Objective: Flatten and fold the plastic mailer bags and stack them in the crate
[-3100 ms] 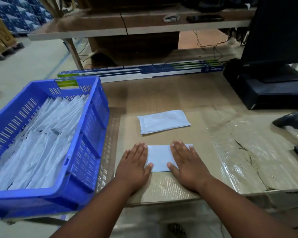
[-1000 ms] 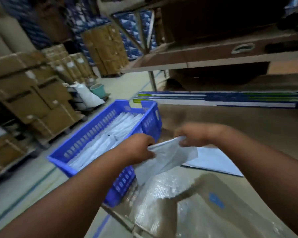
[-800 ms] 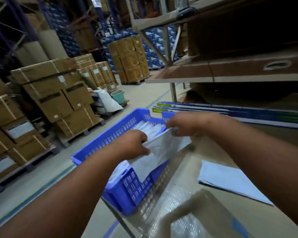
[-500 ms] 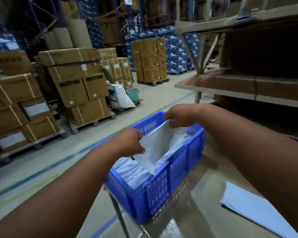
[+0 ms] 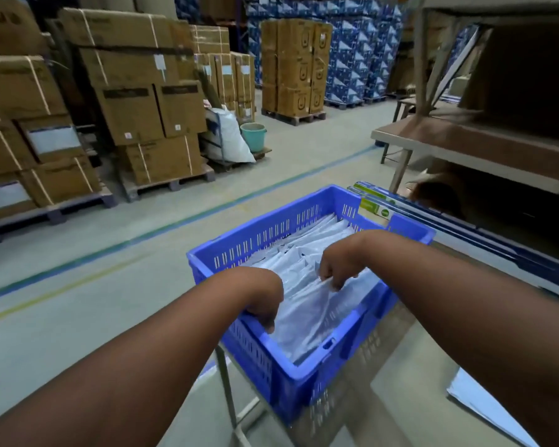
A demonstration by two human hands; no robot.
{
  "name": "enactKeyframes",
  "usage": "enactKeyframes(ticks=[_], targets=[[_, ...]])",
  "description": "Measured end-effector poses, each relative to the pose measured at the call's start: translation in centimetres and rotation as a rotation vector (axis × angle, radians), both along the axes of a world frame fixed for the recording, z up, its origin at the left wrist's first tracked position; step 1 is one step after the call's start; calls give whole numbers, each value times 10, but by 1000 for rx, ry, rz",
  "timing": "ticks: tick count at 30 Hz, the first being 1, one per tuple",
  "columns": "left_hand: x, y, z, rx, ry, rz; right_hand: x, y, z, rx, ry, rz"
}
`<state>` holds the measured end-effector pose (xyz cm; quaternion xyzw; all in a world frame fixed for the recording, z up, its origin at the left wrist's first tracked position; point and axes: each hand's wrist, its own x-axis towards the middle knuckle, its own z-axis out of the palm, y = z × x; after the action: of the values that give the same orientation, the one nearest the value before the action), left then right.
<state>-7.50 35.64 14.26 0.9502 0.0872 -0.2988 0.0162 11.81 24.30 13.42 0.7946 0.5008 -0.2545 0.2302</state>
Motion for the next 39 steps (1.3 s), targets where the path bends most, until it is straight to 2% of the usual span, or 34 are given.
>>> enactKeyframes(ticks=[3, 6, 9, 13, 17, 20, 22, 28, 34, 39], targets=[[16, -4, -25, 40, 136, -50, -10, 9, -20, -108, -38, 100], [25, -11, -39, 112, 224, -100, -20, 14, -27, -114, -92, 195], [28, -15, -45, 160, 285, -145, -21, 15, -31, -84, -108, 166], [31, -14, -50, 172, 356, -95, -28, 8, -35, -82, -110, 137], [34, -12, -35, 123, 251, -52, -24, -5, -18, 54, -77, 21], [40, -17, -8, 108, -10, -72, -23, -27, 10, 232, -52, -65], [43, -30, 14, 128, -184, -122, -28, -49, 31, 280, -57, -101], [57, -107, 62, 80, -470, -259, -40, -153, 75, 462, -205, -179], [79, -209, 48, 37, -506, -421, -58, -289, 65, 482, -222, -429], [96, -284, -7, -60, -421, -516, -75, -382, 1, 447, -155, -680]])
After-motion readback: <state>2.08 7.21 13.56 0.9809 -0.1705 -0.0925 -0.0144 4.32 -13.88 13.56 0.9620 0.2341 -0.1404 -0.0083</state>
